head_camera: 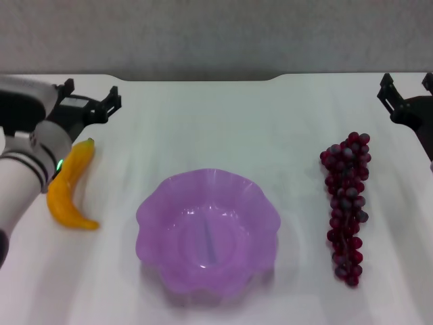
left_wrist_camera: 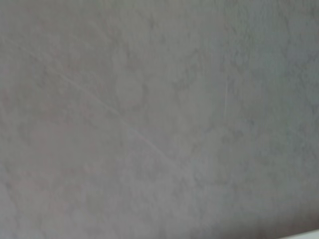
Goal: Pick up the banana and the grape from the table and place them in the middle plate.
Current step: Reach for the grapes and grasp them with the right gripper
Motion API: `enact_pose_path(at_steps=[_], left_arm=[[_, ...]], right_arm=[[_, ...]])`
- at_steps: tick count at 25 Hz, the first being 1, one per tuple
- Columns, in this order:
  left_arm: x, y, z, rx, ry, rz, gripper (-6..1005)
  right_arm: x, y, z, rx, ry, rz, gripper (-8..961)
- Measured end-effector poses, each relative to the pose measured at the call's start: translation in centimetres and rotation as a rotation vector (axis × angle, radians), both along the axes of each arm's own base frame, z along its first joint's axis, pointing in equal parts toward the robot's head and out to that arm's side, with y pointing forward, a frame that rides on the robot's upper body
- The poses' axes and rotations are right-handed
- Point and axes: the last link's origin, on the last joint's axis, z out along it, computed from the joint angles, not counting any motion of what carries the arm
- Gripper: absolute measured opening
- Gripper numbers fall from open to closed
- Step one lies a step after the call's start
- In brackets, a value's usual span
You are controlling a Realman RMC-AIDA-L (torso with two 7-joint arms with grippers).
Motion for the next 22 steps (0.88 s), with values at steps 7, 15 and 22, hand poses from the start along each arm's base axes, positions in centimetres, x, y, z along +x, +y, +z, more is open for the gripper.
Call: enact_pose_path(at_steps=[7, 15, 22], left_arm=[[1.1, 1.0, 0.9, -0.032, -0.005, 0.047, 891], [0.5, 0.5, 0.9, -0.013, 0.01, 0.036, 892], [-0.7, -0.2, 0.8, -0.013, 0.014, 0.062, 892]], right_arm=[[0.0, 0.0, 0.0, -0.001, 0.0, 0.0, 816], [0.0, 0.5, -1.0, -0.062, 0.016, -0.047, 815], [-1.2, 1.7, -3.4, -0.235, 0.077, -0.161, 815]])
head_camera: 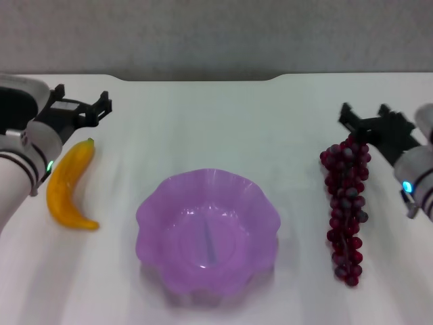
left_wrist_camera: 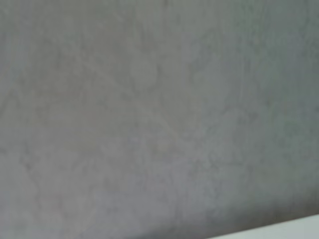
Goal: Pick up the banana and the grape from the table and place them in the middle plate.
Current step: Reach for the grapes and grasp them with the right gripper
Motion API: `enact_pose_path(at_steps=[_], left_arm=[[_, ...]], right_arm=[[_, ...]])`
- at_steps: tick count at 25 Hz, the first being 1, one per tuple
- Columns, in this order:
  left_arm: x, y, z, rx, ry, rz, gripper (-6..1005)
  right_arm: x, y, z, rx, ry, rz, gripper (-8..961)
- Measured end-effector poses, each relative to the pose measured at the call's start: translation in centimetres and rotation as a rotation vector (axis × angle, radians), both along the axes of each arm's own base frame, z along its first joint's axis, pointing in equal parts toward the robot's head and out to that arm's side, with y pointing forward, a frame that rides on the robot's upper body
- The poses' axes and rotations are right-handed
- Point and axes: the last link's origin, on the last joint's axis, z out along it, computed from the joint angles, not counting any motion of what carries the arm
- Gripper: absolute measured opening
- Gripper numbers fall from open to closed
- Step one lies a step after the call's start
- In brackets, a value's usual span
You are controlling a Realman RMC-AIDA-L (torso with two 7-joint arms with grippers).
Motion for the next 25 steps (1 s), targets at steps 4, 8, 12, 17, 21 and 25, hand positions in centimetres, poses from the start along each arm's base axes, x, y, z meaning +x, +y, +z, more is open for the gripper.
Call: enact_pose_path(at_steps=[4, 8, 12, 17, 21, 25], left_arm=[[-1.0, -0.5, 0.1, 0.001, 0.009, 0.021, 892], [-1.2, -0.6, 0.1, -0.001, 0.023, 0.025, 892], [-1.0, -0.5, 0.1, -0.001, 0.022, 0.021, 892], [-0.9, -0.5, 0.1, -0.003, 0.024, 0.019, 892], [-0.9, -0.5, 0.0, -0.005, 0.025, 0.018, 891], [-0.9, -0.5, 0.1, -0.004, 0.025, 0.018, 891]], right_arm=[[-1.7, 0.5, -0.7, -0.095, 0.003, -0.031, 814], [-1.7, 0.1, 1.0, -0.087, -0.013, -0.05, 814], [-0.7, 0.4, 2.9, -0.101, -0.026, -0.104, 813], [0.2, 0.8, 3.8, -0.162, -0.07, -0.15, 808], [-0.1, 0.4, 3.3, -0.227, -0.067, -0.155, 790], [-0.4, -0.3, 3.2, -0.255, -0.053, -0.155, 784]])
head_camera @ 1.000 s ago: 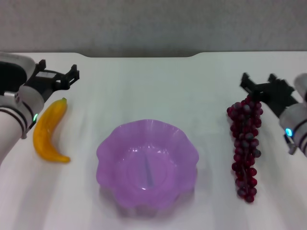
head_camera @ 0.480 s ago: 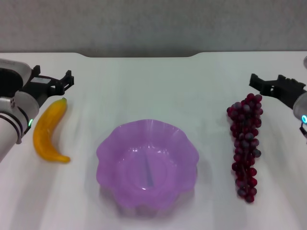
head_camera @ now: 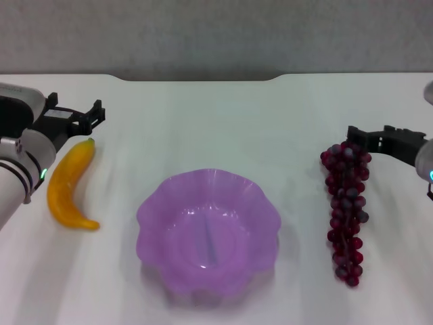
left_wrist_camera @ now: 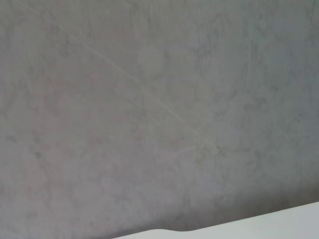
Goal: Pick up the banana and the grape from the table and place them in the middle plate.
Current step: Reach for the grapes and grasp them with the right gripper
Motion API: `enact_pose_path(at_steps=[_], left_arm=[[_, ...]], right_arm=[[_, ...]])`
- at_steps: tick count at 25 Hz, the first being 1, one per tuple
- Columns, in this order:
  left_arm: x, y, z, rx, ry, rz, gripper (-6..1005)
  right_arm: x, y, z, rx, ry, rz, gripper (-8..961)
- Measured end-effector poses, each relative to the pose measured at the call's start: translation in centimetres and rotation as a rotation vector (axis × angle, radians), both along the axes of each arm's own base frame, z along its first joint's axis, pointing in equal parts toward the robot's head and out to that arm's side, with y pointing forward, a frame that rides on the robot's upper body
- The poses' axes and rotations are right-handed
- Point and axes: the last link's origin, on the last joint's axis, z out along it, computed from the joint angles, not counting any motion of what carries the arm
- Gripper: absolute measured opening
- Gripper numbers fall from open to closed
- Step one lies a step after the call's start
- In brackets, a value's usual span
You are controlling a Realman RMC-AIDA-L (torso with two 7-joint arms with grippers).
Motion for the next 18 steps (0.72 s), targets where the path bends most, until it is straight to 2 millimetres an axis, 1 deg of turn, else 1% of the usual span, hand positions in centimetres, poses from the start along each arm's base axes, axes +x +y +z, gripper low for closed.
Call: enact_pose_path(at_steps=[3, 9, 14, 18], left_arm=[[0.2, 0.1, 0.0, 0.001, 0.0, -0.008, 891], [0.4, 0.2, -0.1, 0.0, 0.0, -0.011, 892], [0.5, 0.2, -0.1, 0.0, 0.0, -0.013, 892], [0.6, 0.3, -0.2, -0.001, -0.002, -0.017, 891]], right_arm=[[1.0, -0.3, -0.3, -0.006, -0.003, -0.028, 784], [1.6, -0.8, -1.8, -0.031, -0.013, -0.045, 783], [1.4, -0.7, -3.4, -0.075, -0.041, -0.032, 782], [1.7, -1.0, -4.3, -0.095, -0.052, -0.038, 781]])
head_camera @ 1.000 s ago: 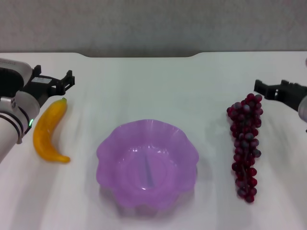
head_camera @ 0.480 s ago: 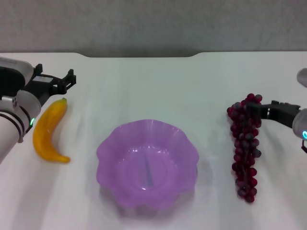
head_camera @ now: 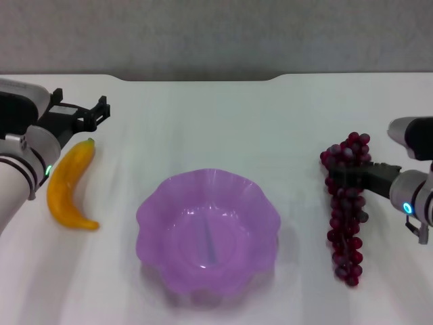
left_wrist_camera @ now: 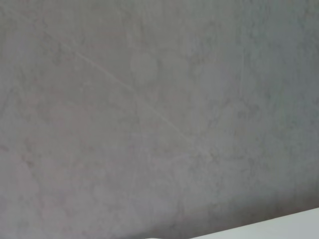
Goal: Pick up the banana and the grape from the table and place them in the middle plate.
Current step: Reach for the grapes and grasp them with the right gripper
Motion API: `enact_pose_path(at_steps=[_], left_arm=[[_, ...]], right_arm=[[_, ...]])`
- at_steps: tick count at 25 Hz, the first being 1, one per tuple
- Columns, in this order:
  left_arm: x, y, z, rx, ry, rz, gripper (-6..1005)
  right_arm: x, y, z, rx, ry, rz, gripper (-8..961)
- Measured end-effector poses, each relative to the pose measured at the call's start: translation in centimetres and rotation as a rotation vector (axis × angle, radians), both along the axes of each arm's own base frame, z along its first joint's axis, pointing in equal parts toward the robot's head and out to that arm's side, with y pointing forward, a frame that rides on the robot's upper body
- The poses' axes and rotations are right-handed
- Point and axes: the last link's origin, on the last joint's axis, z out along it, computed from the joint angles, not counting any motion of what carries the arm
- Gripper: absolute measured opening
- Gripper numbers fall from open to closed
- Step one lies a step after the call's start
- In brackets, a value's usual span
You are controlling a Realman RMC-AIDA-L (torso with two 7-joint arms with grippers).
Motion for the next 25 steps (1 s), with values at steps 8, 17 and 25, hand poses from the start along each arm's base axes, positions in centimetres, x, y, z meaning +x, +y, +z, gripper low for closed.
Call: enact_pose_path(at_steps=[8, 17, 25], left_arm=[[-0.1, -0.1, 0.1, 0.001, 0.001, 0.003, 891], [-1.0, -0.5, 0.2, 0.001, 0.001, 0.026, 892], [-0.9, -0.4, 0.2, 0.001, 0.002, 0.022, 891]], right_arm=[[-0.3, -0.4, -1.1, -0.017, -0.012, 0.027, 772], [0.0, -1.5, -0.6, 0.009, 0.046, -0.002, 754], [1.1, -1.8, 0.4, 0.074, 0.071, -0.036, 753]])
